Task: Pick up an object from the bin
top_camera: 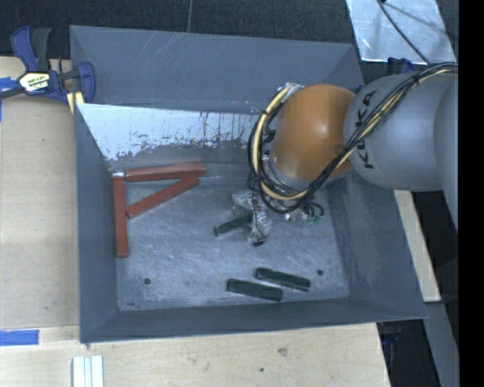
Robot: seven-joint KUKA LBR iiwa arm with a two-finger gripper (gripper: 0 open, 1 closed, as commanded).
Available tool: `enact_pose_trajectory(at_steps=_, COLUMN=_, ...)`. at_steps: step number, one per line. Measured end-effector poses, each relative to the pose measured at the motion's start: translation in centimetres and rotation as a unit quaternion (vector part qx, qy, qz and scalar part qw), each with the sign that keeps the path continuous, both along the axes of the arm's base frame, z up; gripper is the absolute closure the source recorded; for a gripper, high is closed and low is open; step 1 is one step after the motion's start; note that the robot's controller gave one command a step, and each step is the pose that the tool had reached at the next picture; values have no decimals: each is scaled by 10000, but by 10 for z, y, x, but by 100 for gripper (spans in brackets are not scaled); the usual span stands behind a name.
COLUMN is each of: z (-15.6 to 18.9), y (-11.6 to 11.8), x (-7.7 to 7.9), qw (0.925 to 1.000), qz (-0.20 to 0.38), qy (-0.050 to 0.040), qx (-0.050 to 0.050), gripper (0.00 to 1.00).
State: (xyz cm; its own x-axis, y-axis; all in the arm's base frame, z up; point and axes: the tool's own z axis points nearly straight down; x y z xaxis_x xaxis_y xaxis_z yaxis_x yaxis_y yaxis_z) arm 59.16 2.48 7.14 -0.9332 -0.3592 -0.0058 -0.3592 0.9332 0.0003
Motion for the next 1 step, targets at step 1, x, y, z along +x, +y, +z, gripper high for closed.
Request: enact_pose_trajectory(at_steps=1, z=175, y=1, x=5, qw=10000, qz=73, qy=-40, qx=-10, gripper=100)
